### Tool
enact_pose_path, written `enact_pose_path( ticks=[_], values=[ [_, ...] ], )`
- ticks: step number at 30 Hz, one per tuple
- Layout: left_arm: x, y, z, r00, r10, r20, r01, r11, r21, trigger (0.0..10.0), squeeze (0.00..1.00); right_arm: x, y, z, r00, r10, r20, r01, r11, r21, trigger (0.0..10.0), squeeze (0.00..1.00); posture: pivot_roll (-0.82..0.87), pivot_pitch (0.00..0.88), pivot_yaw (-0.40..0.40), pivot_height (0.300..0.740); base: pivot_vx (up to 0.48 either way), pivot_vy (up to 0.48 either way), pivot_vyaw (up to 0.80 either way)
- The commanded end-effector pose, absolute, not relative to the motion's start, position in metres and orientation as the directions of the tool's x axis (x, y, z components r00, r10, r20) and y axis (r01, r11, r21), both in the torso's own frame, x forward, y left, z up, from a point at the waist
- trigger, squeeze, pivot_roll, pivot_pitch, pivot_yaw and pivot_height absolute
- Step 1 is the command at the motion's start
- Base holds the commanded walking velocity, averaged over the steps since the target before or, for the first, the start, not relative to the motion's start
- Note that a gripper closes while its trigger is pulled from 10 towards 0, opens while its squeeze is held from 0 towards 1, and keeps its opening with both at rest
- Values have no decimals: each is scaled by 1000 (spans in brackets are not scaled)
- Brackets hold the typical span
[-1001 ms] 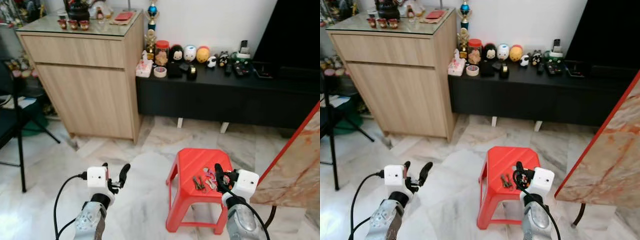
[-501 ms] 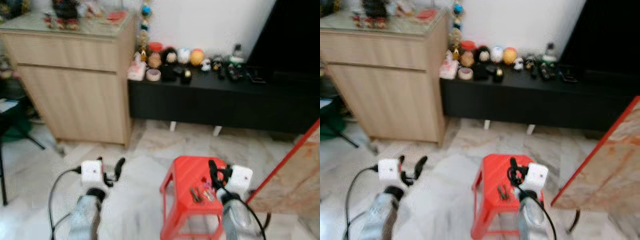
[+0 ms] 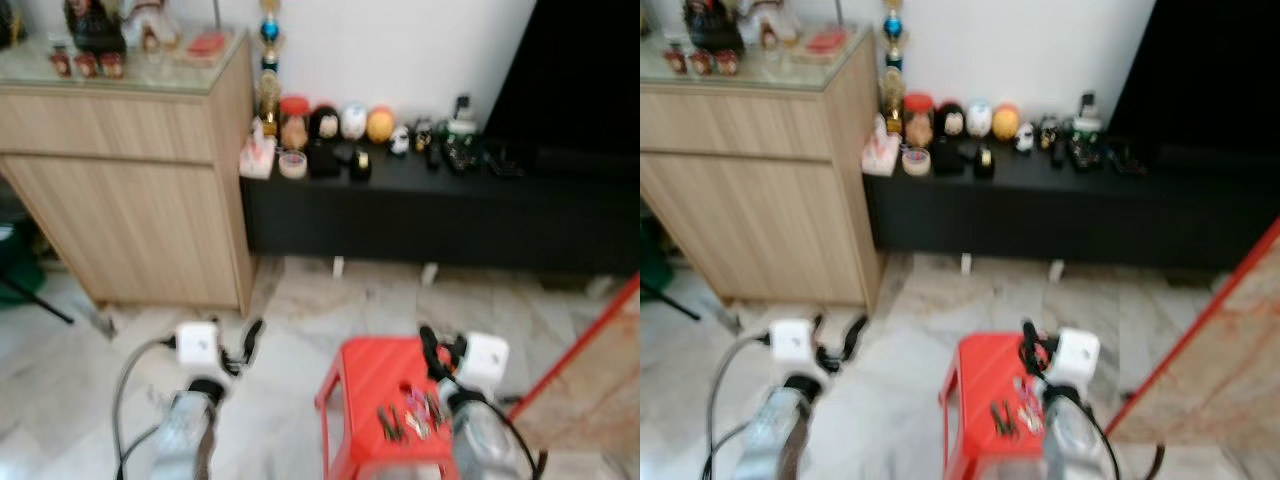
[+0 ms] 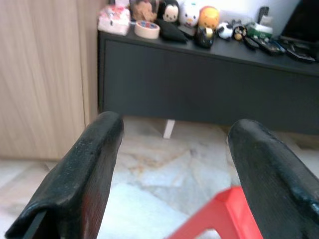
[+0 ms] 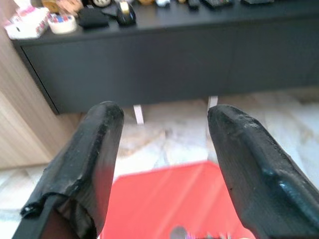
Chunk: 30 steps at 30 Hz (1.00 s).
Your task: Hang keys on a hook
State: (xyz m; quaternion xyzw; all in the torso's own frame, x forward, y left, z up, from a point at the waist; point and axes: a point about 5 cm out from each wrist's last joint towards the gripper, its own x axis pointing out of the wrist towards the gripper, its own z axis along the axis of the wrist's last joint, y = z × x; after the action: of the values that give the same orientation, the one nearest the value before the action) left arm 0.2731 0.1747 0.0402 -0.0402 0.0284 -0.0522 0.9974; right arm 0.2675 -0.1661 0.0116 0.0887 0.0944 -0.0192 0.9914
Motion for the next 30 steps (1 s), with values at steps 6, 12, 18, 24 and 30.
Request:
enact_pose_path(
  ticks=[6, 12, 18, 24, 30],
  values=[
    [273, 180, 42, 995, -89, -53, 84, 993, -87, 10000, 0, 268, -162, 13, 982, -1, -190, 35, 984, 175, 10000, 0, -21, 11, -85, 740, 0, 0, 533],
    [272, 178, 41, 994, -94, -55, 89, 992, -86, 10000, 0, 267, -163, 12, 982, -6, -187, 40, 983, 179, 10000, 0, -20, 13, -85, 740, 0, 0, 0],
    [272, 177, 41, 993, -100, -56, 95, 992, -87, 10000, 0, 267, -165, 14, 985, -19, -174, 48, 985, 165, 10000, 0, -22, 19, -84, 740, 0, 0, 0],
    [272, 177, 41, 993, -103, -59, 98, 991, -87, 10000, 0, 267, -167, 13, 982, -38, -187, 67, 986, 155, 10000, 0, -22, 19, -84, 740, 0, 0, 0],
    [271, 176, 41, 993, -104, -59, 99, 991, -86, 10000, 0, 268, -168, 10, 974, -50, -221, 83, 986, 146, 10000, 0, -21, 23, -83, 725, 0, 0, 0]
  ],
)
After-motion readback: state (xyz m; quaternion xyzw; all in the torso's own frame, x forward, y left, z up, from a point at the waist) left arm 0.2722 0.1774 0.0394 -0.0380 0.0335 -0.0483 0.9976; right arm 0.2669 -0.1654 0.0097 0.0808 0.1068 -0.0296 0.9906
